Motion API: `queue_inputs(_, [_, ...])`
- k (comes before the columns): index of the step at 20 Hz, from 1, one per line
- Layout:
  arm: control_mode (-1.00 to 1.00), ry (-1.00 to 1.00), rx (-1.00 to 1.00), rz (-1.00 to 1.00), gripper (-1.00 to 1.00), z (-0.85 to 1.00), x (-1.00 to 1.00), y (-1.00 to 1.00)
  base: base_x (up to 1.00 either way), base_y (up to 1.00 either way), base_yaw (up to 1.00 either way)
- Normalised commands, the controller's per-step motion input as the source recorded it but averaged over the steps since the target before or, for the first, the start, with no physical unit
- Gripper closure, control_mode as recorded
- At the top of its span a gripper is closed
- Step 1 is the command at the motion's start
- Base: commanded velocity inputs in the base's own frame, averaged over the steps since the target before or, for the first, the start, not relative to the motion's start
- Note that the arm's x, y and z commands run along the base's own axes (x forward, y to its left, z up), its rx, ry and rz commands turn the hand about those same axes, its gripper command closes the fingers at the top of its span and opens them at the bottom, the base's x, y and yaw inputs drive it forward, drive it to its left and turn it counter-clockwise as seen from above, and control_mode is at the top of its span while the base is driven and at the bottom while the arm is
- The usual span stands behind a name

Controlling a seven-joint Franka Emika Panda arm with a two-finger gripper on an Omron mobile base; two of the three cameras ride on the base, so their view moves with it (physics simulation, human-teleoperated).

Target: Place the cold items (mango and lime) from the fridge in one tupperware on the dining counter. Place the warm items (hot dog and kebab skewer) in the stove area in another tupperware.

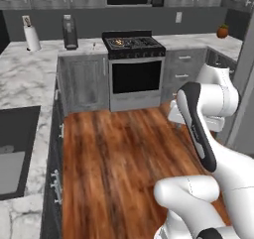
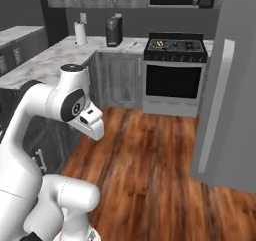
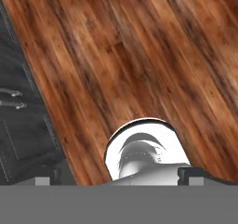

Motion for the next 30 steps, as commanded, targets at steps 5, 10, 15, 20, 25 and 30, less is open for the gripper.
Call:
queue_inputs(5, [1.0, 0.0, 0.0, 0.0, -1.0, 0.0, 0.0, 0.0, 1.0, 0.49, -0.14])
queue_inputs(10, [1.0, 0.0, 0.0, 0.0, -1.0, 0.0, 0.0, 0.0, 1.0, 0.57, -0.13])
queue_inputs(15, [1.0, 0.0, 0.0, 0.0, -1.0, 0.0, 0.0, 0.0, 1.0, 0.15, -0.08])
queue_inputs(20, [1.0, 0.0, 0.0, 0.0, -1.0, 0.0, 0.0, 0.0, 1.0, 0.02, -0.04])
queue_inputs(25, [1.0, 0.0, 0.0, 0.0, -1.0, 0.0, 0.0, 0.0, 1.0, 0.02, -0.05])
queue_inputs(30, [1.0, 0.0, 0.0, 0.0, -1.0, 0.0, 0.0, 0.0, 1.0, 0.0, -0.01])
